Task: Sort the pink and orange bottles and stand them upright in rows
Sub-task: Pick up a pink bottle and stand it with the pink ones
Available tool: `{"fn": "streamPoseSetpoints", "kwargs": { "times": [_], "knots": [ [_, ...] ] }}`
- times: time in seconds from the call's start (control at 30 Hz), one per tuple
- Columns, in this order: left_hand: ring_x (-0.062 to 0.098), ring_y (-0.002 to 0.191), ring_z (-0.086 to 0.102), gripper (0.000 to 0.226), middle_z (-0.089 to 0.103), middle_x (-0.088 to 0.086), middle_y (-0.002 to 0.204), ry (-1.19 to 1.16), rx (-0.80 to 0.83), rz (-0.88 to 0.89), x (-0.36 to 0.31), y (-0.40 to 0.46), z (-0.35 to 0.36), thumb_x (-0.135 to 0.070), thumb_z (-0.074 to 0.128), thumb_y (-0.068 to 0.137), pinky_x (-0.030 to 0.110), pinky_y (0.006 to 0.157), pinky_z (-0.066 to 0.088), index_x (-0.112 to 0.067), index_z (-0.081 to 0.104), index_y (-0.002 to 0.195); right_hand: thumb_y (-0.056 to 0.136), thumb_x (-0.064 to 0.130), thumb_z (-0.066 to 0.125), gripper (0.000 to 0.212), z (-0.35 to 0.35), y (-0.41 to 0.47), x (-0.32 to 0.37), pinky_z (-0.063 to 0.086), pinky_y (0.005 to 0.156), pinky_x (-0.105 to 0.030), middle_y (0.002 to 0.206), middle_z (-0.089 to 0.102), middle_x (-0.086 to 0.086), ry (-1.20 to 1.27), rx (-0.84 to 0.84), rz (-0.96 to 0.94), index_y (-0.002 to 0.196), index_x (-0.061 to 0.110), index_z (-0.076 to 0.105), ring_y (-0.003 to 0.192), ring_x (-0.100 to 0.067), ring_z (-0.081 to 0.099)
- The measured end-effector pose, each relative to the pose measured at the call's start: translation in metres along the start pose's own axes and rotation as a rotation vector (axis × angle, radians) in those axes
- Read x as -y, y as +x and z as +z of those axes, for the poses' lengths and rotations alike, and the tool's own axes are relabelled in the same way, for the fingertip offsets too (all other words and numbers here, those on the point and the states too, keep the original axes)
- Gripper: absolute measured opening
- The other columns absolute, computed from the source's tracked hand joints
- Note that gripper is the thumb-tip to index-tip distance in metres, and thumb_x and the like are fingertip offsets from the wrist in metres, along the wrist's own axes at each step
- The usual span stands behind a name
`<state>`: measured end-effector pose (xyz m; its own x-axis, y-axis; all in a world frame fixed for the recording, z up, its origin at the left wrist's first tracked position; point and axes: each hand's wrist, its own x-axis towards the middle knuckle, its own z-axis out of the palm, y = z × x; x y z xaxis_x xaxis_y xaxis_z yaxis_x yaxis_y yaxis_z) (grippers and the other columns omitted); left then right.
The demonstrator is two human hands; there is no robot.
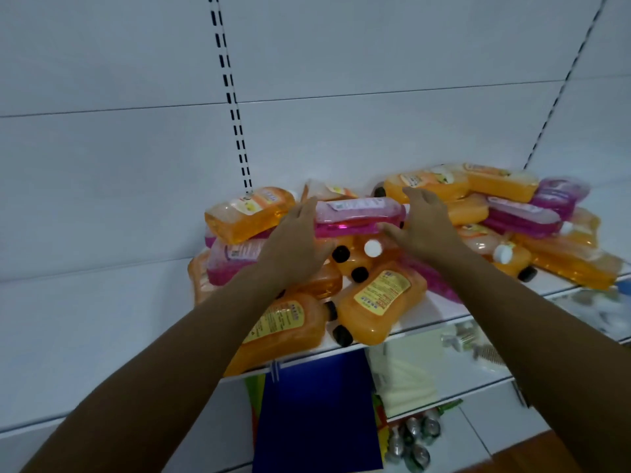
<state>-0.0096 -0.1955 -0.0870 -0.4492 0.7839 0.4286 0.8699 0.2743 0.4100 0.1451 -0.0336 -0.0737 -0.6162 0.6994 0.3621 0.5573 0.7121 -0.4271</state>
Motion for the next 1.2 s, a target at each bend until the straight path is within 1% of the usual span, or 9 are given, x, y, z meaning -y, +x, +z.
{"fn": "streamPoseSetpoints", "kwargs": {
  "times": [0.2, 0.33, 0.43, 0.57, 0.73, 0.87, 0.97, 1.07, 1.2],
  "knots": [
    [0.030, 0.129, 0.046, 0.085, 0.044, 0.010, 0.145, 0.019, -0.015, -0.094, -0.006, 0.022, 0.026, -0.038, 0.070, 0.085, 0.046, 0.102, 0.047, -0.021, 0.021, 0.152, 0.080, 0.068, 0.058, 0.082, 0.001, 0.017, -0.022, 0.033, 0.104, -0.046, 0.143, 0.046, -0.008, -0.043, 0.075, -0.082, 0.143, 0.020, 0.037, 0.132, -0.032, 0.035],
    [0.028, 0.117, 0.056, 0.078, 0.053, 0.009, 0.134, 0.026, -0.042, -0.089, -0.008, 0.026, 0.027, -0.033, 0.074, 0.082, 0.040, 0.095, 0.050, -0.021, 0.032, 0.147, 0.081, 0.063, 0.061, 0.074, 0.002, 0.015, -0.026, 0.036, 0.099, -0.042, 0.133, 0.053, -0.008, -0.069, 0.079, -0.172, 0.138, 0.019, 0.043, 0.122, -0.029, 0.040],
    [0.026, 0.111, 0.059, 0.074, 0.056, 0.008, 0.130, 0.006, -0.057, -0.081, -0.011, 0.023, 0.026, -0.031, 0.075, 0.082, 0.039, 0.092, 0.053, -0.020, 0.036, 0.145, 0.082, 0.055, 0.065, 0.075, 0.000, 0.014, -0.026, 0.034, 0.101, -0.041, 0.135, 0.051, -0.011, -0.092, 0.061, -0.192, 0.141, 0.015, 0.040, 0.124, -0.030, 0.039],
    [0.024, 0.106, 0.061, 0.068, 0.061, 0.009, 0.123, -0.004, -0.111, -0.058, -0.015, 0.013, 0.018, -0.028, 0.073, 0.084, 0.032, 0.088, 0.050, -0.016, 0.039, 0.143, 0.083, 0.057, 0.062, 0.074, -0.002, 0.011, -0.023, 0.034, 0.101, -0.041, 0.133, 0.051, -0.012, -0.058, 0.022, -0.255, 0.141, 0.016, 0.042, 0.123, -0.030, 0.039],
    [0.012, 0.097, 0.057, 0.057, 0.061, -0.004, 0.114, -0.180, -0.187, -0.156, -0.014, -0.006, -0.011, -0.037, 0.074, 0.082, 0.023, 0.081, 0.043, -0.016, 0.054, 0.131, 0.081, 0.053, 0.068, 0.072, -0.008, 0.005, 0.002, 0.041, 0.100, -0.036, 0.134, 0.048, -0.011, 0.216, -0.062, -0.269, 0.140, 0.018, 0.045, 0.123, -0.025, 0.045],
    [0.020, 0.091, 0.068, 0.041, 0.069, 0.001, 0.101, -0.518, -0.188, -0.291, -0.008, -0.034, -0.046, -0.037, 0.074, 0.082, 0.039, 0.079, 0.058, -0.014, 0.062, 0.114, 0.078, 0.056, 0.070, 0.074, -0.013, 0.002, 0.045, 0.048, 0.093, -0.031, 0.131, 0.046, -0.008, 0.435, -0.120, -0.304, 0.137, 0.019, 0.045, 0.115, -0.017, 0.049],
    [0.023, 0.084, 0.072, 0.038, 0.071, 0.006, 0.099, -0.688, -0.230, -0.372, 0.001, -0.065, -0.074, -0.035, 0.071, 0.083, 0.035, 0.066, 0.060, -0.012, 0.063, 0.113, 0.080, 0.050, 0.071, 0.070, -0.007, -0.006, 0.088, 0.043, 0.089, -0.022, 0.130, 0.046, -0.006, 0.537, -0.123, -0.369, 0.136, 0.017, 0.045, 0.111, -0.010, 0.045],
    [0.019, 0.078, 0.073, 0.043, 0.073, 0.009, 0.097, -0.761, -0.294, -0.473, 0.019, -0.101, -0.100, -0.038, 0.069, 0.081, 0.028, 0.064, 0.058, -0.012, 0.062, 0.114, 0.081, 0.041, 0.073, 0.067, 0.010, -0.016, 0.136, 0.041, 0.082, -0.005, 0.128, 0.047, -0.005, 0.658, -0.089, -0.461, 0.135, 0.013, 0.046, 0.108, -0.008, 0.047],
    [0.018, 0.071, 0.067, 0.039, 0.073, 0.009, 0.092, -0.820, -0.432, -0.651, 0.062, -0.157, -0.132, -0.036, 0.065, 0.088, 0.025, 0.063, 0.054, -0.008, 0.064, 0.116, 0.076, 0.031, 0.080, 0.077, 0.041, -0.035, 0.202, 0.051, 0.081, -0.012, 0.127, 0.051, -0.003, 0.825, 0.125, -0.559, 0.139, 0.013, 0.039, 0.107, -0.013, 0.057]
  ]
}}
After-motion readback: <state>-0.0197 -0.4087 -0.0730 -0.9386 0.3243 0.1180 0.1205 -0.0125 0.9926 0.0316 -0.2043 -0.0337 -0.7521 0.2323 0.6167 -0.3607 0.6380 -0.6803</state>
